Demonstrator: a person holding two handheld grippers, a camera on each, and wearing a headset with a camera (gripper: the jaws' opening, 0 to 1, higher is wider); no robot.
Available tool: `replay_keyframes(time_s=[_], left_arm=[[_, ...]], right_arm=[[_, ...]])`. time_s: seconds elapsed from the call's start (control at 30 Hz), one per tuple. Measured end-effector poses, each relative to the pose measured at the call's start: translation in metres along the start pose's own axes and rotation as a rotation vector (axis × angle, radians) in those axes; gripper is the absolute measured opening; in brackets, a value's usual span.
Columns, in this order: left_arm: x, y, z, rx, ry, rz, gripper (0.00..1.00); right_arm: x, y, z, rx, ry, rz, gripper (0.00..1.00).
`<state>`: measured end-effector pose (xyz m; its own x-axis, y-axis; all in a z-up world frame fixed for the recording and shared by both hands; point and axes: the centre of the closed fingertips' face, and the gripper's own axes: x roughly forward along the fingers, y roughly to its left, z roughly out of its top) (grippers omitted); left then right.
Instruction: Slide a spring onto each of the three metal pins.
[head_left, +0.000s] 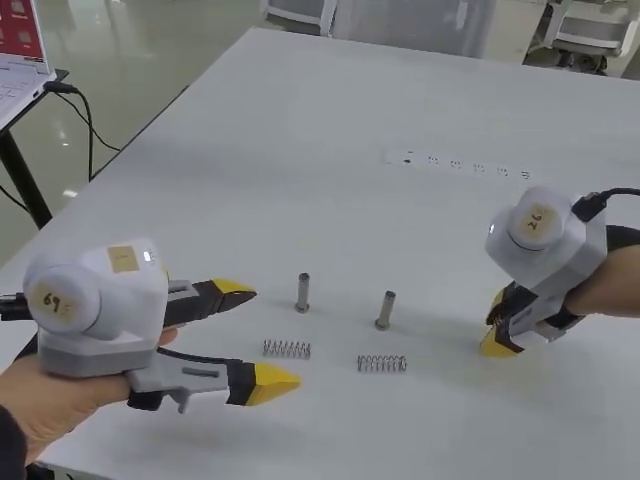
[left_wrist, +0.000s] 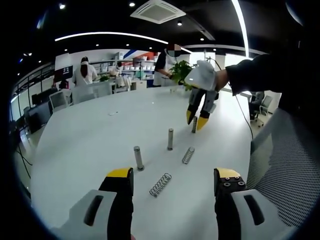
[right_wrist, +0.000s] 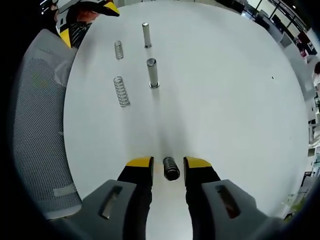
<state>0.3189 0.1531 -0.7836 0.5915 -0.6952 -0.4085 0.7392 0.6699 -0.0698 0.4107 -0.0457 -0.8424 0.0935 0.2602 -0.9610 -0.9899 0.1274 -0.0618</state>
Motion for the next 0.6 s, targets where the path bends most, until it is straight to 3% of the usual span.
replay_keyframes(time_s=[0.23, 0.6], left_arm=[[0.001, 0.000, 0.001, 0.005, 0.002, -0.003, 0.63], [-0.002, -0.001, 0.002, 0.012, 0.003, -0.002, 0.63]], right_arm=[[-0.009, 0.006, 0.021, -0.040, -0.034, -0.004, 0.27], [-0.005, 0.031, 0.046, -0.084, -0.076, 0.048, 0.26]])
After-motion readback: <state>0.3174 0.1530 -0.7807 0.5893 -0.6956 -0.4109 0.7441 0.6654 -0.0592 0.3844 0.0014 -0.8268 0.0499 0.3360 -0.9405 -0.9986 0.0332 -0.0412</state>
